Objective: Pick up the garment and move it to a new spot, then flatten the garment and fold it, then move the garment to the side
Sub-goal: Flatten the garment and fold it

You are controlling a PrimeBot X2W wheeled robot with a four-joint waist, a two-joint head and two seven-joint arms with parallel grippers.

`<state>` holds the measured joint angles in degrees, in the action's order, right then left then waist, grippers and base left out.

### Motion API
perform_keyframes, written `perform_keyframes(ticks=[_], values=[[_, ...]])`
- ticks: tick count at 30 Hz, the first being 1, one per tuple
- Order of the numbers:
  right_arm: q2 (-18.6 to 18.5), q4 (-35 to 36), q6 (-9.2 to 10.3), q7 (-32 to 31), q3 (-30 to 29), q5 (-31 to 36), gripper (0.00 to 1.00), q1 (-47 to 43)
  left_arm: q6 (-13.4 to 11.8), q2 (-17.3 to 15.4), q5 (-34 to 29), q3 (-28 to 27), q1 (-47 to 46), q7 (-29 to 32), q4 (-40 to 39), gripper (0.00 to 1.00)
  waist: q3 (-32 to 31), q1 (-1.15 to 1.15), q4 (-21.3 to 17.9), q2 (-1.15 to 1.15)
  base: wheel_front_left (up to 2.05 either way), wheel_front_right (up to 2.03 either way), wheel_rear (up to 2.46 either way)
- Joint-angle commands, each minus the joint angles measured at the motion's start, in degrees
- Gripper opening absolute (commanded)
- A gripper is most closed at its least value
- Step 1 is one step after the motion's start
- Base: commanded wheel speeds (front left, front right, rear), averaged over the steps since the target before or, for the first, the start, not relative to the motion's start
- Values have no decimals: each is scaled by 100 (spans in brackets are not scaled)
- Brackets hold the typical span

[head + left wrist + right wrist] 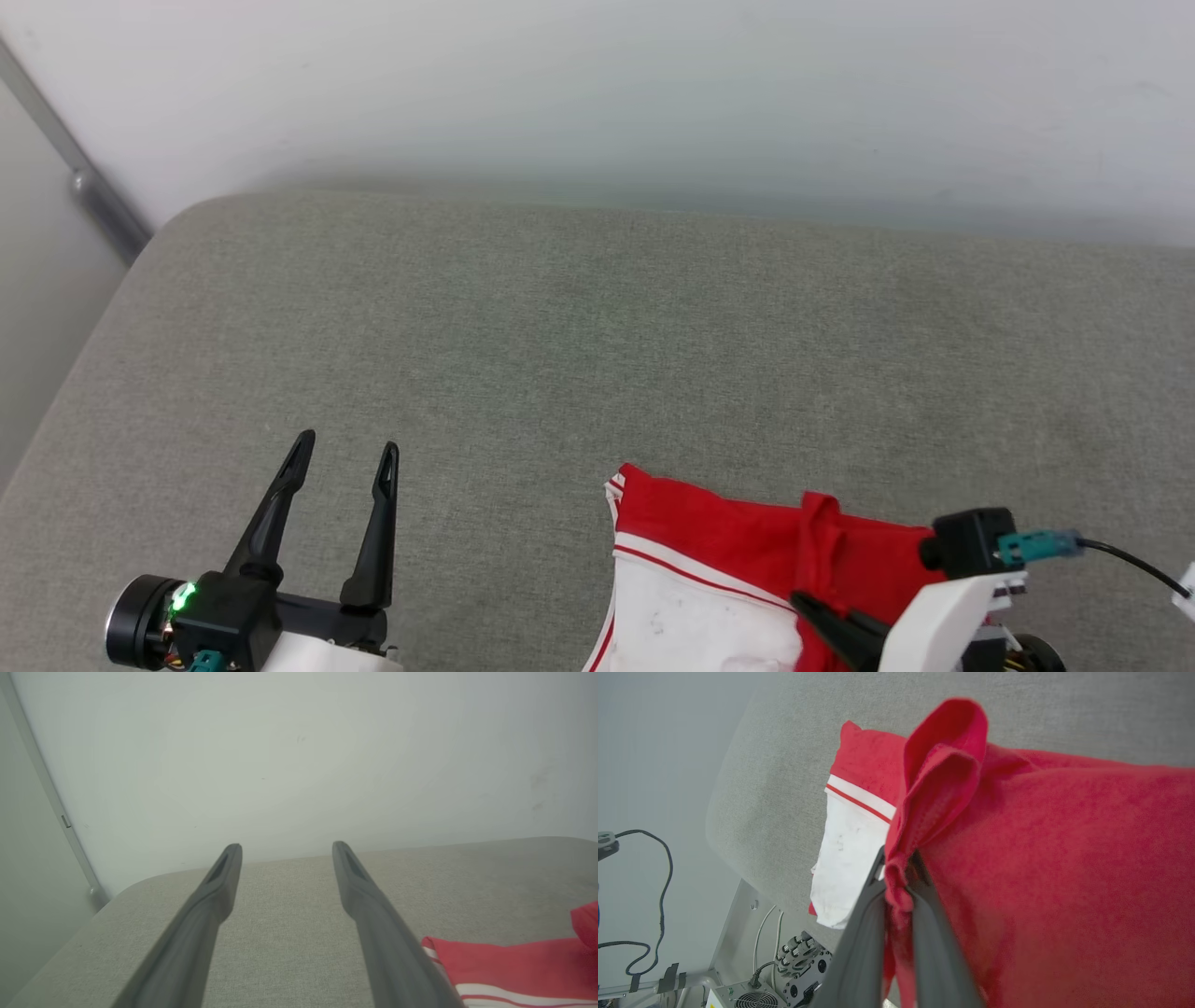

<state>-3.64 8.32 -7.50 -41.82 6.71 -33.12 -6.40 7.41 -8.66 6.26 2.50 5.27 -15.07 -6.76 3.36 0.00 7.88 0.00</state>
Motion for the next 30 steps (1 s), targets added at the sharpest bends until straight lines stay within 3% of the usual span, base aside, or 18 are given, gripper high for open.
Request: perform_keyframes(ticks=[1, 22, 23, 24, 30], values=[[33, -18, 2, 33, 75, -45, 0, 103, 8, 15, -7, -8, -33, -12, -4, 100, 4, 0, 30, 0, 0, 0, 0], [84, -1319, 1, 975, 1364, -625, 0, 991, 9, 107, 81, 6, -133, -12, 67, 100, 248, 0, 323, 0, 0, 0, 0], [83, -1397, 1, 1017, 1412, -630, 7, 1026, 9, 109, 77, 11, -135, -12, 90, 100, 249, 0, 323, 0, 0, 0, 0], [85, -1443, 1, 1041, 1496, -645, 96, 1087, 9, 108, 73, 16, -139, -12, 106, 100, 249, 0, 327, 0, 0, 0, 0], [68, -1479, 2, 1199, 1670, -535, 100, 1264, 10, 108, 29, 38, -161, -12, 54, 100, 221, 0, 321, 0, 0, 0, 0]])
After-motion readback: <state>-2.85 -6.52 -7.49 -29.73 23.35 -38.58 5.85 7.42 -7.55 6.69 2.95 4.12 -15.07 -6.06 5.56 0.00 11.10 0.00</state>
